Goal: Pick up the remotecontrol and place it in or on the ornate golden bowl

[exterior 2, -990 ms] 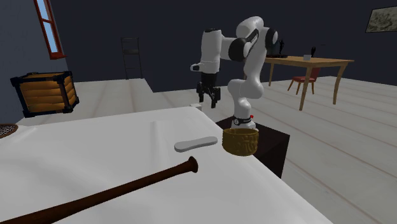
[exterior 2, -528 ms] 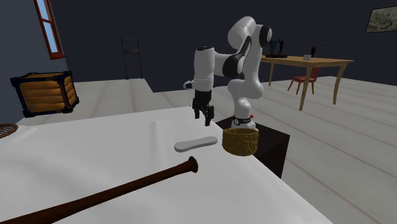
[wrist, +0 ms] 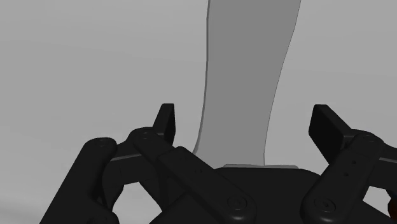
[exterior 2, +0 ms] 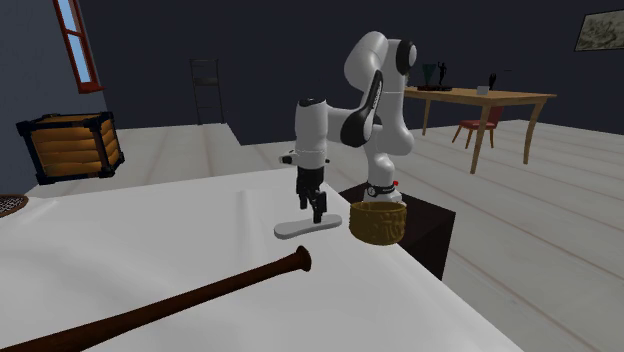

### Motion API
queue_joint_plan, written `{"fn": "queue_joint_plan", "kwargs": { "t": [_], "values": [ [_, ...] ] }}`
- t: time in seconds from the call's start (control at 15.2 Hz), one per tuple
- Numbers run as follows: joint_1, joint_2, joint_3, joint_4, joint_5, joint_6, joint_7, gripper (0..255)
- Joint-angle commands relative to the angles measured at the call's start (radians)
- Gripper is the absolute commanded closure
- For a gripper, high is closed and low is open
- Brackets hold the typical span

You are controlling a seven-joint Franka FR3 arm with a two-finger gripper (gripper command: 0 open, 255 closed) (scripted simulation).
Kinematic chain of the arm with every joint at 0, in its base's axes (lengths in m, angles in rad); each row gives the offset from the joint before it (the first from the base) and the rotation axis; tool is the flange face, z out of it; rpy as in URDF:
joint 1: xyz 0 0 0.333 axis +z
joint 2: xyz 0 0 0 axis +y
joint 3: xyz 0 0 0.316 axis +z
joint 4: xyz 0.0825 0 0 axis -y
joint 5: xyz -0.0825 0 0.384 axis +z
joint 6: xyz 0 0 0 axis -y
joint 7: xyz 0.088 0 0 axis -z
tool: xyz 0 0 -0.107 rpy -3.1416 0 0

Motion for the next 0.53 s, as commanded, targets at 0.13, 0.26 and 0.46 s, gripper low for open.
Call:
{"fn": "queue_joint_plan", "kwargs": {
  "t": [0.13,0.26,0.46],
  "values": [
    [0.000,0.040,0.000,-0.015,-0.014,0.054,0.013,0],
    [0.000,0.055,0.000,-0.022,-0.020,0.075,0.017,0],
    [0.000,0.055,0.000,-0.022,-0.020,0.075,0.017,0]
  ]
}}
